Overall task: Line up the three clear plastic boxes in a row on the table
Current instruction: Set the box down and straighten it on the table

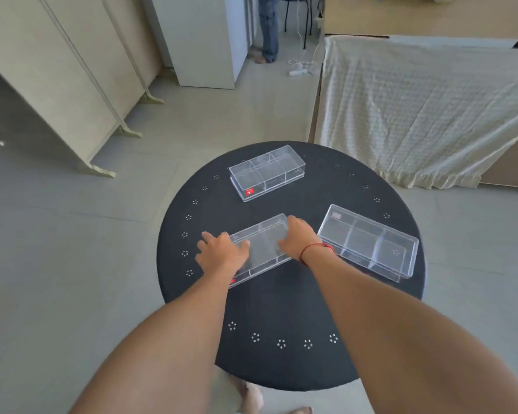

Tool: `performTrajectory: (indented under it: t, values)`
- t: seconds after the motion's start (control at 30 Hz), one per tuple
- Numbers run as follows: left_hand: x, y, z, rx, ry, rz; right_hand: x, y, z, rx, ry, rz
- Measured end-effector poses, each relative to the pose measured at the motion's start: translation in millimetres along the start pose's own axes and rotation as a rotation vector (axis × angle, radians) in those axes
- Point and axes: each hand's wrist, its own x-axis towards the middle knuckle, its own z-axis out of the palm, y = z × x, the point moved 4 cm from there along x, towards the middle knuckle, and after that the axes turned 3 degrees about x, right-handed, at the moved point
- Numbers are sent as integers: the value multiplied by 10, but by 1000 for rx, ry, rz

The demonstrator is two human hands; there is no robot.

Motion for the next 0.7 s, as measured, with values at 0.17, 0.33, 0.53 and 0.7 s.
performTrajectory:
  t: [0.17,0.33,0.53,0.7]
  values:
    - [83,-95,112,-159,-110,8,47,-25,227,-27,49,155]
    - [224,-99,115,-247,-93,-46,87,28,289,32,100,287]
    - [325,-210,172,-393,-118,-291,127,81,360,244,16,402]
    - [376,-225,93,-403,-103,-243,143,43,322,317,21,405]
